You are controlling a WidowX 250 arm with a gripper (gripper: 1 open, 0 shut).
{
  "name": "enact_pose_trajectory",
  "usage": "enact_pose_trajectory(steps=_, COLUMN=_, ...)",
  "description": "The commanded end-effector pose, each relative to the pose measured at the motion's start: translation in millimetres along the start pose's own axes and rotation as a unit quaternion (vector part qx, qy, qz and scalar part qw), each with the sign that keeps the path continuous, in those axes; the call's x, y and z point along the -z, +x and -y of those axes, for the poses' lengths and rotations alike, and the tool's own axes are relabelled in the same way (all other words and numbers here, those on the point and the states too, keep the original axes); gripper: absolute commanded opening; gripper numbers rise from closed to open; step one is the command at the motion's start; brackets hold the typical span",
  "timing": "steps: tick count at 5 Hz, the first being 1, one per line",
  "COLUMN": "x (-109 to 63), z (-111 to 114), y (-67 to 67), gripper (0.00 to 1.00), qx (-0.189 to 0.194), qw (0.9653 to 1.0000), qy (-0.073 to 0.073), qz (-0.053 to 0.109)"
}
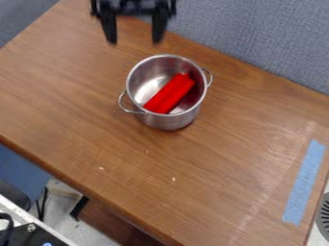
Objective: Move the red object from the metal pot to the table
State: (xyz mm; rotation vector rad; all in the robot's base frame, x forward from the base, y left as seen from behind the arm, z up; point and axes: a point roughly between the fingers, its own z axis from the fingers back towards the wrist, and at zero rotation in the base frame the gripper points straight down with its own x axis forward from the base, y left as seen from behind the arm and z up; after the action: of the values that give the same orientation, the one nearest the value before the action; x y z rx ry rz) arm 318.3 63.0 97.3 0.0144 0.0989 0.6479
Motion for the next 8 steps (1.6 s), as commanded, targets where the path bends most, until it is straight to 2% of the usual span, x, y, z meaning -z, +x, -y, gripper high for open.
enact_pose_trajectory(steps=1, x=-38.0, z=-1.8, y=37.9, gripper=1.0, qx=0.05, qw=0.9981, qy=-0.02, qz=0.029)
enact_pose_trajectory(steps=2, x=-55.3, z=-6.9, y=64.8, gripper=1.0, qx=0.061, qw=0.9979, qy=-0.012, qz=0.015)
enact_pose_trajectory(steps=3, x=-25.6, z=8.5, y=53.9, gripper=1.0, qx=0.06, qw=0.9978, qy=-0.015, qz=0.024)
enact_pose_trajectory(steps=4, x=8.9, z=33.7, y=31.9, gripper=1.0, qx=0.07, qw=0.9973, qy=-0.017, qz=0.017)
enact_pose_trajectory(steps=5, x=51.7, z=57.9, y=36.0, gripper=1.0, qx=0.136, qw=0.9905, qy=-0.013, qz=0.017)
enact_pose_trajectory(steps=6, x=83.9, z=69.7, y=41.8, gripper=1.0, qx=0.182, qw=0.9828, qy=-0.024, qz=0.021)
enact_pose_trajectory(steps=7, x=69.7, z=62.7, y=47.0, gripper=1.0, qx=0.18, qw=0.9826, qy=-0.033, qz=0.029)
enact_pose_trajectory(steps=8, x=71.1, z=55.9, y=55.1, gripper=0.0, qx=0.17, qw=0.9844, qy=-0.035, qz=0.028)
